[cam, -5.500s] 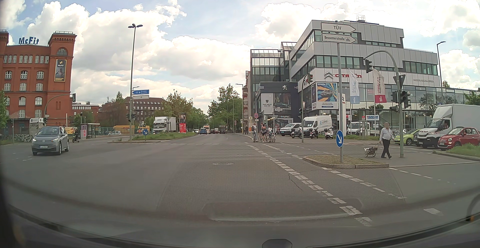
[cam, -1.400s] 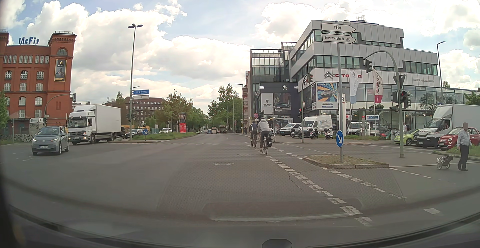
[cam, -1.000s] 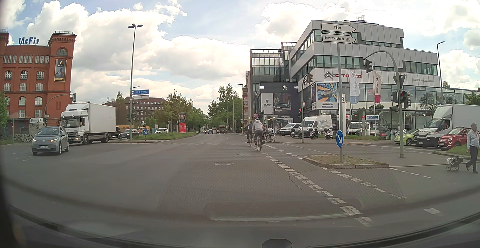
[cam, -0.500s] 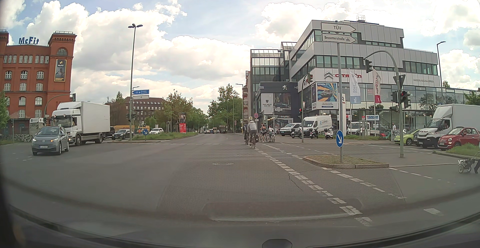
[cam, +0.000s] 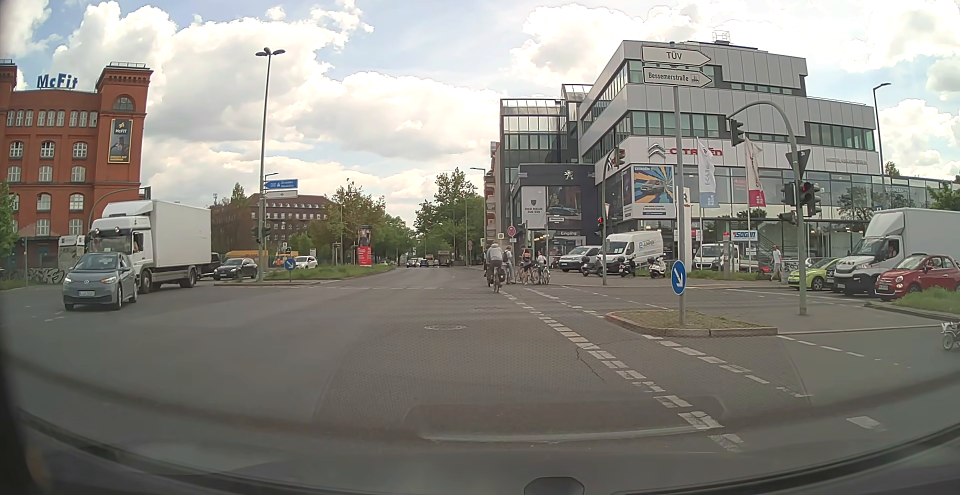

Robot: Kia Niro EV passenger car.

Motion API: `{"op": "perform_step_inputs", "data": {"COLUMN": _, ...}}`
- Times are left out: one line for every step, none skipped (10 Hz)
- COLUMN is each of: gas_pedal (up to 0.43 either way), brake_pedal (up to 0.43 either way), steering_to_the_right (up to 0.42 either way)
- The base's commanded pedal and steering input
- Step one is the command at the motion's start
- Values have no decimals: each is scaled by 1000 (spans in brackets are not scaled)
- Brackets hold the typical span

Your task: Follow the waypoints while adhering to traffic rules and regulations

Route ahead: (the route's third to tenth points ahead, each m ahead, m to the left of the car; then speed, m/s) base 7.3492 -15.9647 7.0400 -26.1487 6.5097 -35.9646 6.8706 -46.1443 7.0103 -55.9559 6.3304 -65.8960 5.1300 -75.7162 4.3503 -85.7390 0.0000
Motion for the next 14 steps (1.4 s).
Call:
{"op": "perform_step_inputs", "data": {"gas_pedal": 0, "brake_pedal": 18, "steering_to_the_right": 724}}
{"op": "perform_step_inputs", "data": {"gas_pedal": 0, "brake_pedal": 18, "steering_to_the_right": 724}}
{"op": "perform_step_inputs", "data": {"gas_pedal": 0, "brake_pedal": 67, "steering_to_the_right": 724}}
{"op": "perform_step_inputs", "data": {"gas_pedal": 0, "brake_pedal": 122, "steering_to_the_right": 725}}
{"op": "perform_step_inputs", "data": {"gas_pedal": 0, "brake_pedal": 165, "steering_to_the_right": 728}}
{"op": "perform_step_inputs", "data": {"gas_pedal": 0, "brake_pedal": 189, "steering_to_the_right": 730}}
{"op": "perform_step_inputs", "data": {"gas_pedal": 0, "brake_pedal": 207, "steering_to_the_right": 730}}
{"op": "perform_step_inputs", "data": {"gas_pedal": 0, "brake_pedal": 220, "steering_to_the_right": 730}}
{"op": "perform_step_inputs", "data": {"gas_pedal": 0, "brake_pedal": 226, "steering_to_the_right": 730}}
{"op": "perform_step_inputs", "data": {"gas_pedal": 0, "brake_pedal": 232, "steering_to_the_right": 731}}
{"op": "perform_step_inputs", "data": {"gas_pedal": 0, "brake_pedal": 232, "steering_to_the_right": 731}}
{"op": "perform_step_inputs", "data": {"gas_pedal": 0, "brake_pedal": 238, "steering_to_the_right": 731}}
{"op": "perform_step_inputs", "data": {"gas_pedal": 0, "brake_pedal": 238, "steering_to_the_right": 731}}
{"op": "perform_step_inputs", "data": {"gas_pedal": 0, "brake_pedal": 238, "steering_to_the_right": 732}}
